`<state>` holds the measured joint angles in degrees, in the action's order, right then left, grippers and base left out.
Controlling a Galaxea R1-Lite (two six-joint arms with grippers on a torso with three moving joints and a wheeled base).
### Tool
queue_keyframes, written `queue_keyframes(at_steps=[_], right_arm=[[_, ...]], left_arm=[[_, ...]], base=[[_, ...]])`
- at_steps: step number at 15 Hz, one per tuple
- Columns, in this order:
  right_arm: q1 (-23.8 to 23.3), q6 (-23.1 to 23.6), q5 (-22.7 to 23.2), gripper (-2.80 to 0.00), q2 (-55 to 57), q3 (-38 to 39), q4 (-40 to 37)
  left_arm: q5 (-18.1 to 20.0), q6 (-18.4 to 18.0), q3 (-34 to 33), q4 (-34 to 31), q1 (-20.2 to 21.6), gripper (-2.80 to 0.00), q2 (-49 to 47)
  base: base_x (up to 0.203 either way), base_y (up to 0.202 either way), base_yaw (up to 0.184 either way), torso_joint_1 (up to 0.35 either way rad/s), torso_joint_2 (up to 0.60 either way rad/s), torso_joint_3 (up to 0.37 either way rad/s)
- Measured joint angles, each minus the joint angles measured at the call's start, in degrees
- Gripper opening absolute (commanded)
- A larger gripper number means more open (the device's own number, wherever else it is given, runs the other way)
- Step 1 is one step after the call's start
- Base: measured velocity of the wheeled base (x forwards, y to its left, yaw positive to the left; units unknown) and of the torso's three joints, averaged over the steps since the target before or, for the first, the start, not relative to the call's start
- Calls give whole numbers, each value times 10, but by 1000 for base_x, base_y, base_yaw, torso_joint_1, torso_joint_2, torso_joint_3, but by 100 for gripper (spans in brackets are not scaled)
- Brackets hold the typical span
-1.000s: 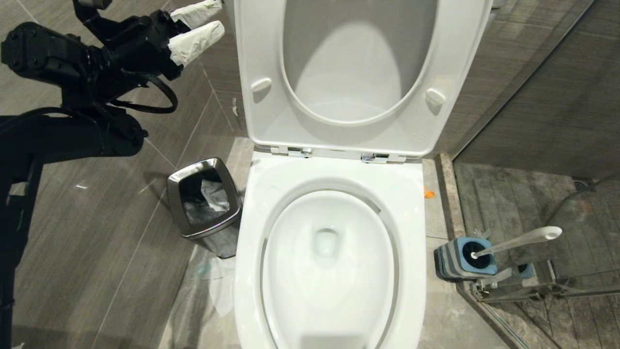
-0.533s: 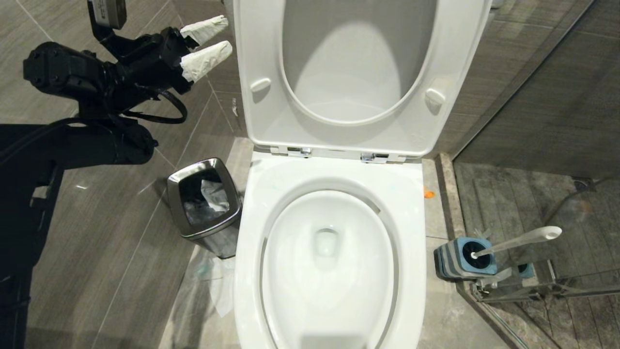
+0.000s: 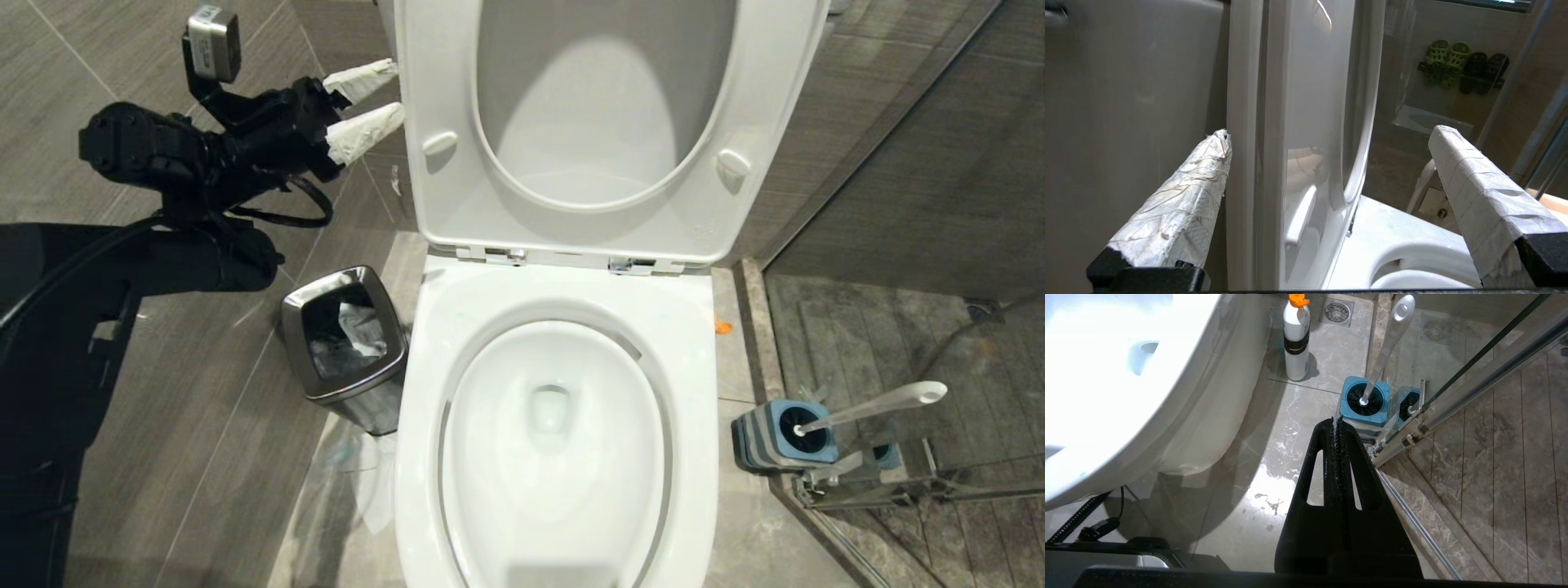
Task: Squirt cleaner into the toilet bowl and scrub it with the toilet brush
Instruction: Close the toilet lid
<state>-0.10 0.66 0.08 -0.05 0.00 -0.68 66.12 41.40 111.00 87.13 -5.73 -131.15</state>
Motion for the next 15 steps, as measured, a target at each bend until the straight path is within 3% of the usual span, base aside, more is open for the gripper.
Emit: queue_keyframes(at_steps=[7,15], right_arm=[[0,0,0,-280,0,0,0],[0,0,0,-280,0,0,0]], left_arm=[[-9,0,1,1,-9,0,-25],[-7,5,0,1,-46,0,-36]], base=[[0,0,0,0,0,0],[0,0,0,0,0,0]])
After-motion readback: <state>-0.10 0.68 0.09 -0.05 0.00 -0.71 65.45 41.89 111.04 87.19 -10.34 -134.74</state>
